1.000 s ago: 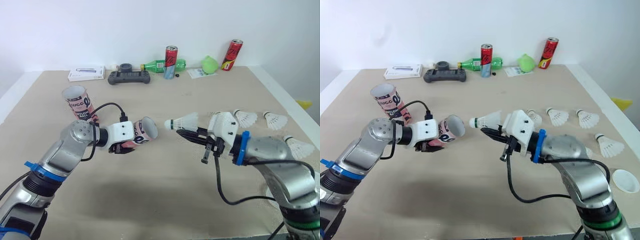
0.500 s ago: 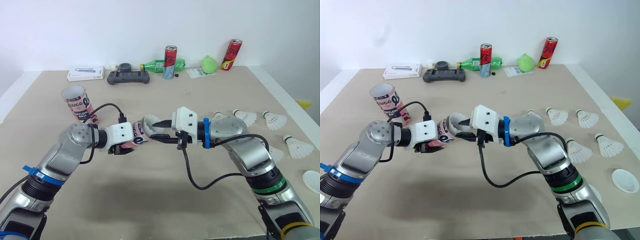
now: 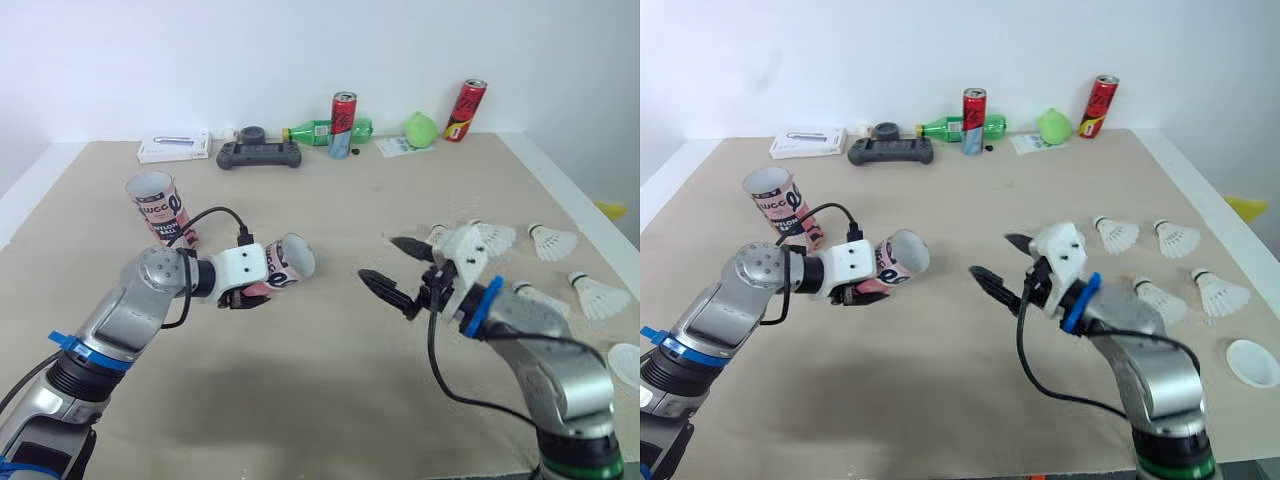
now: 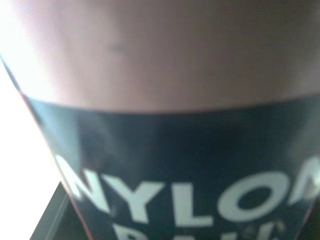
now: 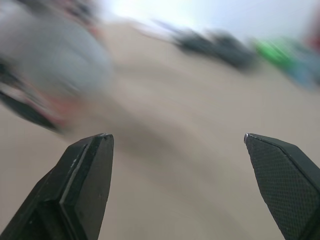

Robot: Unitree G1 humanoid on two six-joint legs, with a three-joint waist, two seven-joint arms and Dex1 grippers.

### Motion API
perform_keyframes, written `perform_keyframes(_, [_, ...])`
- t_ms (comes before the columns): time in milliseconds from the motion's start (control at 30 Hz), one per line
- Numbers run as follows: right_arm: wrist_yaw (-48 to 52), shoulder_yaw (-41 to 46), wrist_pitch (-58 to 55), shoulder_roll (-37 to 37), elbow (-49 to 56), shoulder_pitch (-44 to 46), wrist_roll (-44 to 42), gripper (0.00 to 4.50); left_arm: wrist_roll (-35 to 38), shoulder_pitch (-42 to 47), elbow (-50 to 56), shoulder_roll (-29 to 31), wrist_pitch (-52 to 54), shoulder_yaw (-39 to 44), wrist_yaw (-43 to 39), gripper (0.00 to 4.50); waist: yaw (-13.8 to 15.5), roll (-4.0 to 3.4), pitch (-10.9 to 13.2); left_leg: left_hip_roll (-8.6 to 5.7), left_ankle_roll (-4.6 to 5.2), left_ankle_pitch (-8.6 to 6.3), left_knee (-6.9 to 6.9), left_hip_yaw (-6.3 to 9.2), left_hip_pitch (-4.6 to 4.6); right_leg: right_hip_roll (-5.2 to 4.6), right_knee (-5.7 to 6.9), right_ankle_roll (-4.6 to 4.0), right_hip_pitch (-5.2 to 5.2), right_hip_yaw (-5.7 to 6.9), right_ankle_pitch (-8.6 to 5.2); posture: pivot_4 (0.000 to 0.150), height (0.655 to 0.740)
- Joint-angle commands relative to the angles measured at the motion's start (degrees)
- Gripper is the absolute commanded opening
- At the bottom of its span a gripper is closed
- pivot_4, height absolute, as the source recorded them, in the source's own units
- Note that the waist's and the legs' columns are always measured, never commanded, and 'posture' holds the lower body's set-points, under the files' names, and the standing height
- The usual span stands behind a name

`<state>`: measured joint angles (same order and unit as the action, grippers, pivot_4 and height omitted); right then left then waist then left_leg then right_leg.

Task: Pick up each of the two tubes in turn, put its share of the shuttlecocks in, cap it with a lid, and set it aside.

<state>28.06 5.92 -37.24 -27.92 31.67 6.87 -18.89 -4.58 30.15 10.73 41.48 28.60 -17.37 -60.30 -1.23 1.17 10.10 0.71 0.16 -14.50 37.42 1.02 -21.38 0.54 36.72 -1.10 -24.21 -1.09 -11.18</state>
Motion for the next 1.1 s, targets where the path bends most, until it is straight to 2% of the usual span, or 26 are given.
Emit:
perform_keyframes(33, [-10.6, -1.6, -1.6, 3.4, -0.1, 0.8, 6.8, 4.47, -0.2, -1.2, -2.0, -0.5, 0.1, -2.7, -0.8, 2.81, -0.1, -0.05, 0.0, -0.01, 0.01, 0.03, 0.0, 0.0, 0.04, 0.0, 0.0, 0.0, -0.01, 0.0, 0.0, 0.15, 0.7377])
perform_keyframes(167, [-20.2, -1.8, -1.2, 9.2, -8.6, 5.5, 12.3, 4.47, -0.4, -0.7, -2.7, -0.8, -0.3, -3.0, -1.1, 2.81, -0.1, -0.06, 0.0, 0.02, 0.06, 0.13, 0.01, 0.06, 0.09, -0.01, -0.01, 0.0, -0.04, 0.03, 0.0, 0.15, 0.7377])
perform_keyframes(367, [-27.3, -0.6, 6.7, 14.1, -28.2, 14.2, 16.0, 4.47, -0.7, -0.2, -3.1, -0.7, -0.9, -3.1, -1.3, 2.81, -0.1, -0.1, 0.0, -0.02, 0.1, 0.17, -0.05, 0.01, -0.02, 0.12, 0.0, 0.02, -0.03, -0.03, 0.01, 0.15, 0.7377])
perform_keyframes(667, [-34.3, 2.6, 19.4, 17.0, -50.7, 25.5, 17.5, 4.47, -0.3, -2.1, 0.3, 0.4, 0.8, -1.8, -1.3, 2.81, -0.5, -0.11, 0.0, -0.1, 0.19, 0.14, -0.14, 0.02, -0.1, 0.17, 0.0, 0.04, -0.03, -0.27, 0.03, 0.15, 0.7377])
perform_keyframes(767, [-34.7, 2.1, 21.8, 17.2, -54.2, 27.8, 17.9, 3.69, -0.4, -2.5, 0.6, 0.6, 1.0, -1.5, -1.2, 2.81, -1.0, -0.11, 0.0, -0.1, 0.2, 0.14, -0.18, 0.02, -0.1, 0.19, 0.0, 0.04, -0.04, -0.31, 0.03, 0.15, 0.7377])
perform_keyframes(800, [-34.6, 1.9, 22.2, 17.3, -54.8, 28.1, 18.0, 3.14, -0.4, -2.6, 0.7, 0.6, 1.1, -1.4, -1.2, 2.81, -1.0, -0.11, 0.0, -0.09, 0.2, 0.14, -0.19, 0.02, -0.09, 0.2, 0.0, 0.04, -0.04, -0.34, 0.03, 0.15, 0.7377])
perform_keyframes(867, [-34.5, 1.8, 23.0, 17.3, -55.4, 28.3, 18.0, 2.55, -0.5, -2.7, 0.9, 0.7, 1.2, -1.4, -1.1, 2.81, -1.1, -0.11, 0.0, -0.09, 0.2, 0.14, -0.22, 0.02, -0.09, 0.21, 0.0, 0.04, -0.04, -0.39, 0.03, 0.15, 0.7377])
perform_keyframes(967, [-34.2, 1.5, 23.6, 17.3, -55.2, 27.9, 18.1, 1.23, -0.5, -2.8, 1.1, 0.7, 1.4, -1.3, -1.0, 2.81, -1.2, -0.11, 0.0, -0.09, 0.21, 0.14, -0.24, 0.04, -0.08, 0.21, 0.0, 0.05, -0.04, -0.42, 0.04, 0.15, 0.7377])
perform_keyframes(1033, [-33.5, 1.4, 23.9, 17.3, -54.5, 27.4, 17.9, 0.04, -0.6, -2.8, 1.3, 0.6, 1.5, -1.3, -0.9, 2.81, -1.2, -0.11, 0.0, -0.09, 0.21, 0.15, -0.26, 0.04, -0.07, 0.21, 0.0, 0.05, -0.04, -0.44, 0.04, 0.15, 0.7377])
perform_keyframes(1100, [-32.2, 1.0, 24.1, 17.3, -53.1, 27.0, 17.6, 0.04, -0.6, -2.8, 1.3, 0.5, 1.6, -1.4, -0.9, 2.81, -1.2, -0.11, 0.0, -0.09, 0.21, 0.15, -0.26, 0.04, -0.07, 0.21, 0.0, 0.05, -0.04, -0.44, 0.04, 0.15, 0.7377])
